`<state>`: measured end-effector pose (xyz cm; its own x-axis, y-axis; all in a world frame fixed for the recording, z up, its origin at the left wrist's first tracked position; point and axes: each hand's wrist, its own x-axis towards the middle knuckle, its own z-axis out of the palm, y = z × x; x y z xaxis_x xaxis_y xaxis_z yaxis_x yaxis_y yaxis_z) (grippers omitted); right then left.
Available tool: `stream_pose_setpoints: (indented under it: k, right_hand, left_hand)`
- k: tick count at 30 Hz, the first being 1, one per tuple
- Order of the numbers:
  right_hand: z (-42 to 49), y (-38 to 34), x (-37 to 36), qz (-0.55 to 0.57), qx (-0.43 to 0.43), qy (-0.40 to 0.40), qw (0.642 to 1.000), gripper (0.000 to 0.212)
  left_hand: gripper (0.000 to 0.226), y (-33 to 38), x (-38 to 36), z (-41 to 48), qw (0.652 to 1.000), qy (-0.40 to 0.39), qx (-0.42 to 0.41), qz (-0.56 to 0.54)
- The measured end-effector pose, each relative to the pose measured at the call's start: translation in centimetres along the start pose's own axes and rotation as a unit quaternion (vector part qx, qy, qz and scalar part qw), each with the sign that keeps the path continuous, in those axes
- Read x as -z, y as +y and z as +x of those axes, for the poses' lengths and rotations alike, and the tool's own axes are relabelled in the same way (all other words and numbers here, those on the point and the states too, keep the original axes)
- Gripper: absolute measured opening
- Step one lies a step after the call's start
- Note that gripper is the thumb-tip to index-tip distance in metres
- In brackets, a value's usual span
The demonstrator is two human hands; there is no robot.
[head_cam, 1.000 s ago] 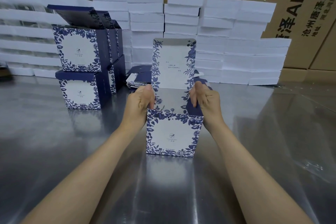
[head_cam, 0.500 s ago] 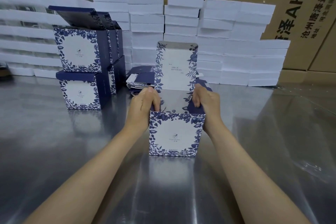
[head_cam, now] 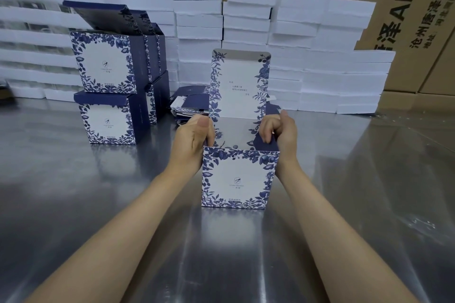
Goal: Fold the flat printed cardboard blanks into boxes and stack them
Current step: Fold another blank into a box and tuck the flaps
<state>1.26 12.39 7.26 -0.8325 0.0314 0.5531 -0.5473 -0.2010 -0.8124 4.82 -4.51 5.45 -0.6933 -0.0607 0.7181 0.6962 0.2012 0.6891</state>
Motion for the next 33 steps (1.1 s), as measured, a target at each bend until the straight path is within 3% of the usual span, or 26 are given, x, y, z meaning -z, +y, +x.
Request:
stream_pose_setpoints:
  k: [10, 20, 33]
  right_hand:
    - [-0.04, 0.06, 0.42, -0.044, -0.006, -0.016, 0.999, 0.067]
    - [-0.12, 0.30, 0.63, -0.077, -0.027, -0.003, 0.997, 0.038]
    - [-0.28, 0.79, 0.60, -0.026, -0.014, 0.011, 1.000, 0.038]
  left_hand:
    - [0.049, -0.19, 0.19, 0.25, 1.000, 0.005, 0.010, 0.026]
    - [0.053, -0.31, 0.35, 0.32, 0.999, -0.002, 0.028, 0.034]
    - [0.060, -0.81, 0.28, 0.30, 1.000, 0.009, 0.006, 0.009]
